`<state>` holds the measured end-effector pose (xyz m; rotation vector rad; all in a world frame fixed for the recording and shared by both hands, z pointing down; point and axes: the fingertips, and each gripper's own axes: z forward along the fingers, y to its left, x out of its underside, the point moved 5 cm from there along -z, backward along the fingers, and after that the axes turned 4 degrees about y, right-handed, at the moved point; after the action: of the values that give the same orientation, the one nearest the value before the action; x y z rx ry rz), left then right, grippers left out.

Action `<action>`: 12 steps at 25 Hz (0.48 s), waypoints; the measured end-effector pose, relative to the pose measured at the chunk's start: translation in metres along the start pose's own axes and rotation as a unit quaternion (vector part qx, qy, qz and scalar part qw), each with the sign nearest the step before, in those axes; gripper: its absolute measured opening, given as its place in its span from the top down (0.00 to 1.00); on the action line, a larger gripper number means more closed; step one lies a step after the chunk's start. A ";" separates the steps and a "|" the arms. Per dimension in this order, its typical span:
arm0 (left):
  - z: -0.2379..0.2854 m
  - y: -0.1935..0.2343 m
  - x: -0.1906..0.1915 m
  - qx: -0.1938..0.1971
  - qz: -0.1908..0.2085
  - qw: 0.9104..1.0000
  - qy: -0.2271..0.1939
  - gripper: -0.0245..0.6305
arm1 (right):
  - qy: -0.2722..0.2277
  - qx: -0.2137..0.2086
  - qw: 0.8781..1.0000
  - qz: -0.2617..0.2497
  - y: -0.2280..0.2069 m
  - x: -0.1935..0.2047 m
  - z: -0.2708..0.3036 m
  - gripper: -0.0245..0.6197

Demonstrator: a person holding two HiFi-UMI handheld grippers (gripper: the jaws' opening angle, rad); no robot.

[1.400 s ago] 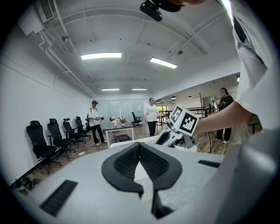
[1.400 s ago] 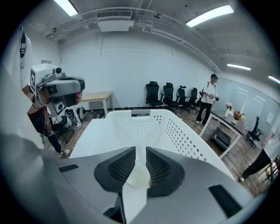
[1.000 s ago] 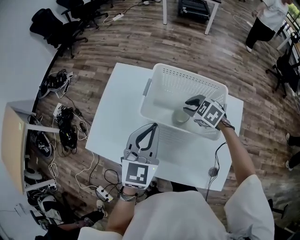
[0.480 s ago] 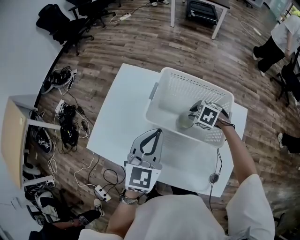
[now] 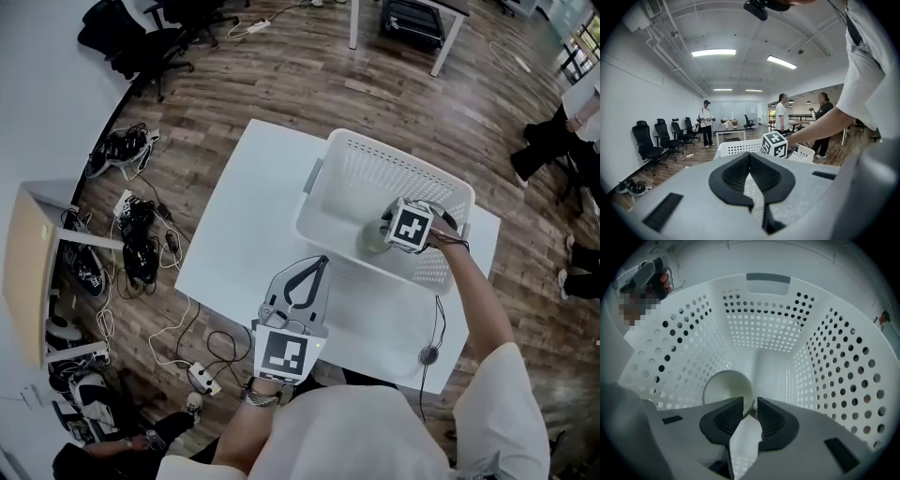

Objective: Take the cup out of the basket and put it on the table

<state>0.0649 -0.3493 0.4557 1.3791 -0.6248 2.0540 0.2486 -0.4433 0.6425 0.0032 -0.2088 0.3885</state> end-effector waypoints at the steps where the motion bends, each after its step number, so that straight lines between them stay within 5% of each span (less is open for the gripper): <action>1: 0.000 0.000 0.000 0.001 -0.001 1.000 0.002 0.96 | 0.007 0.005 1.000 -0.007 0.000 -0.001 0.002 0.82; 12: -0.007 0.003 0.005 -0.005 -0.004 1.000 0.003 0.96 | 0.028 0.024 0.999 -0.022 0.000 -0.005 0.018 0.88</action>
<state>0.0567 -0.3463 0.4577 1.3673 -0.6243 2.0446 0.2401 -0.4465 0.6592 0.0440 -0.1435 0.3484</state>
